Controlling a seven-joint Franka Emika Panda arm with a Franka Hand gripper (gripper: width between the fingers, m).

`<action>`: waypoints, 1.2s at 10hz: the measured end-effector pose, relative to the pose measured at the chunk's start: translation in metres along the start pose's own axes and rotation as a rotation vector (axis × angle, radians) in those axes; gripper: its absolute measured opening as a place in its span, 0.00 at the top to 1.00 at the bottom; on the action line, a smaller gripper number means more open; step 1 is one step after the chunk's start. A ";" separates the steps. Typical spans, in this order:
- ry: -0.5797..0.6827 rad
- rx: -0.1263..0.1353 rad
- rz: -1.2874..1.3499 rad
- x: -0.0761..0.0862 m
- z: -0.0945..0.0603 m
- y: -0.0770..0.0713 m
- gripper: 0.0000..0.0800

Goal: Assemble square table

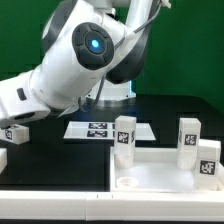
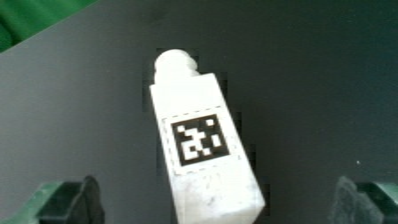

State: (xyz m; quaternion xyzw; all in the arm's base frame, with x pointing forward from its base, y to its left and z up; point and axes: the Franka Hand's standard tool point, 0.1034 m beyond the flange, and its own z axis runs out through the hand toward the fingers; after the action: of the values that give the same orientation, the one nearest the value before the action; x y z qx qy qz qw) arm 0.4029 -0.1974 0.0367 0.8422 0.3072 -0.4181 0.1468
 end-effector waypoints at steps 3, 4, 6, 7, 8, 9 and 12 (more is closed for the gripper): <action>-0.087 -0.054 0.051 -0.001 0.019 0.000 0.19; -0.102 -0.064 0.064 0.001 0.022 -0.001 0.19; -0.101 -0.062 0.064 0.000 0.023 0.000 0.19; -0.102 -0.061 0.064 0.000 0.023 0.000 0.19; -0.104 -0.059 0.065 0.000 0.025 0.000 0.19; -0.115 -0.050 0.068 -0.002 0.032 0.001 0.19; -0.126 -0.047 0.068 0.000 0.038 -0.001 0.19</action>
Offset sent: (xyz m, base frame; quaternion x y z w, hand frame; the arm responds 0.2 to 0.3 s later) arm -0.0040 -0.0105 -0.0046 -0.0905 -0.0783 0.0834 0.9893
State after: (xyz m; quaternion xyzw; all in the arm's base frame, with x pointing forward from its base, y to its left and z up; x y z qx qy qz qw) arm 0.3787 -0.2158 0.0139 0.8204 0.2784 -0.4579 0.1995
